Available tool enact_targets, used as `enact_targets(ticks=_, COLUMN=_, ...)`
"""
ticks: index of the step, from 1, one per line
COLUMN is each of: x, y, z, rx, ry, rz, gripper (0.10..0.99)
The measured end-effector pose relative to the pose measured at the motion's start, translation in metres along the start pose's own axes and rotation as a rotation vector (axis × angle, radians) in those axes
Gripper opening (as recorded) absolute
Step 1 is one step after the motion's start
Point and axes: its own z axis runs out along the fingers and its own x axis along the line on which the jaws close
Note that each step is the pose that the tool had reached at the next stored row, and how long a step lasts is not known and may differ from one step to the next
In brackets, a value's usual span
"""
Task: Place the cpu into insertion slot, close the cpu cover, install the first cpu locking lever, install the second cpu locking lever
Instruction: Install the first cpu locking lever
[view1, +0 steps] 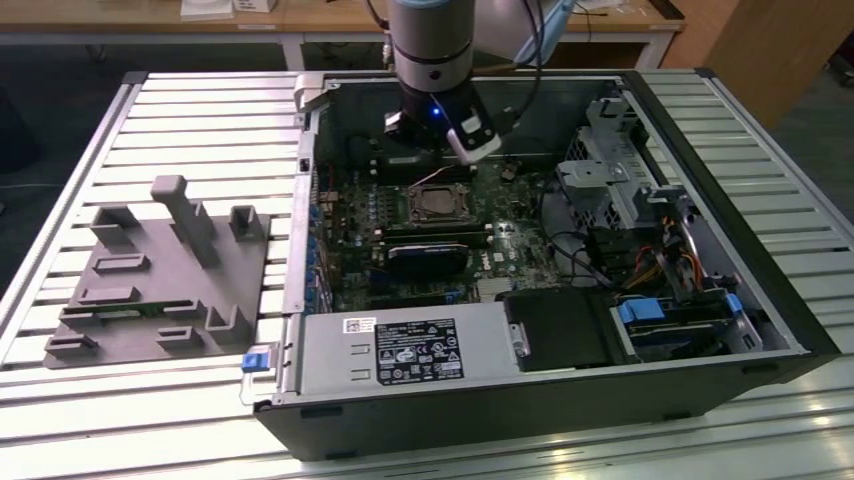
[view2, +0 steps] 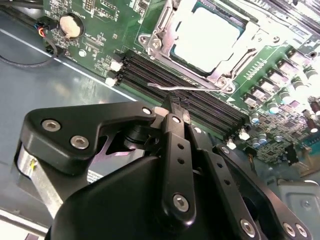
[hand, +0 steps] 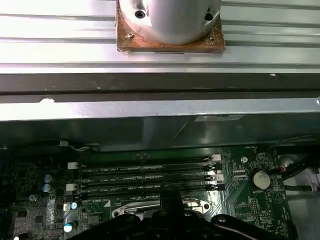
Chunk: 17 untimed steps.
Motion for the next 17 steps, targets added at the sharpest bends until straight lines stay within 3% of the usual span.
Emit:
enact_targets(ticks=3, x=0.0003, y=-0.001, z=0.0032, rx=-0.006, ry=-0.0031, rz=0.0, gripper=0.106)
enact_targets(ticks=9, x=0.001, y=-0.003, z=0.008, rx=-0.008, ry=-0.0185, rz=-0.005, gripper=0.106)
enact_targets(ticks=17, x=0.0021, y=-0.0037, z=0.01, rx=0.007, ry=-0.026, rz=0.003, gripper=0.106)
